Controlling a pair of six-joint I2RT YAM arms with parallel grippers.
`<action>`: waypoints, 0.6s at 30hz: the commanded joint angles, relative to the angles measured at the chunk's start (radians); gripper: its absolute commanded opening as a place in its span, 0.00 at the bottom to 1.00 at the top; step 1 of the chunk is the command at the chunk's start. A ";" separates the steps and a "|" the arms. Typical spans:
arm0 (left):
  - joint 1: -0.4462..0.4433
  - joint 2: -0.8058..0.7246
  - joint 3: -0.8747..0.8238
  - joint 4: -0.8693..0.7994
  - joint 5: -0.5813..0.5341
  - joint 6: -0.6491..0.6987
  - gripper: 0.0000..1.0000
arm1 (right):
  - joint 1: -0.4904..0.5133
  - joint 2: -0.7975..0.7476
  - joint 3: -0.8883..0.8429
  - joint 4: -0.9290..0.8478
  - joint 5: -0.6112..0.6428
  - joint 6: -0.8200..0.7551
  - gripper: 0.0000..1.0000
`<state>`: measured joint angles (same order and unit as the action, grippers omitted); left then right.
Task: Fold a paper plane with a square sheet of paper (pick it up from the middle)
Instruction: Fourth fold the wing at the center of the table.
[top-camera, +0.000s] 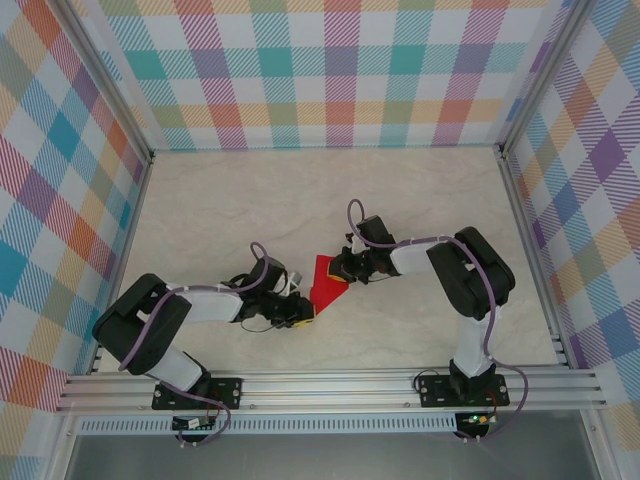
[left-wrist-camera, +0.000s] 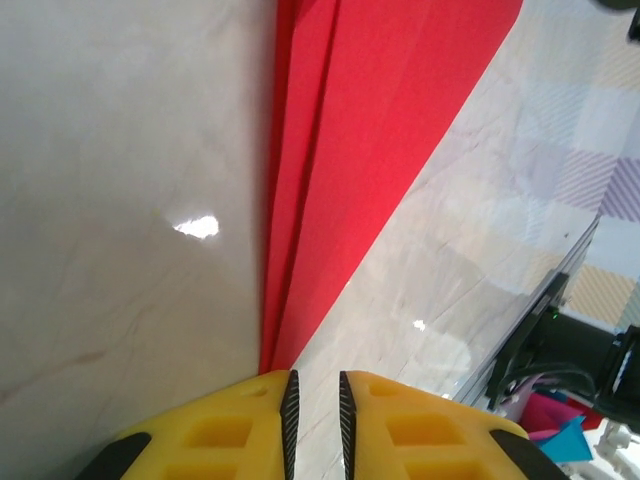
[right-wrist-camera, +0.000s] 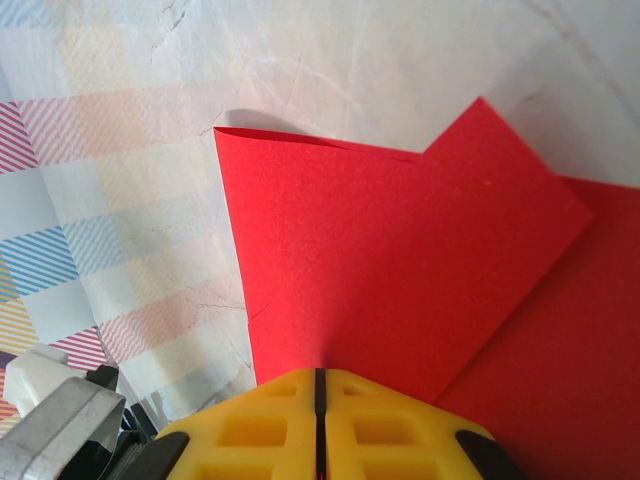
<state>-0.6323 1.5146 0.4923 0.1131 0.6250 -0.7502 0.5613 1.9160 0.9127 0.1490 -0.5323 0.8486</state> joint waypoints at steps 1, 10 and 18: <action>0.002 -0.028 -0.014 -0.202 0.025 0.075 0.21 | 0.003 0.044 -0.018 -0.080 0.080 -0.024 0.09; 0.003 -0.193 0.050 -0.232 -0.109 0.038 0.21 | 0.003 -0.020 0.039 -0.107 0.029 -0.028 0.13; 0.005 -0.184 0.189 -0.272 -0.322 0.068 0.22 | 0.003 -0.196 0.073 -0.286 0.160 -0.087 0.26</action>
<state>-0.6323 1.3018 0.6384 -0.1162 0.3988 -0.7040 0.5632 1.7927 0.9474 -0.0257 -0.4484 0.8143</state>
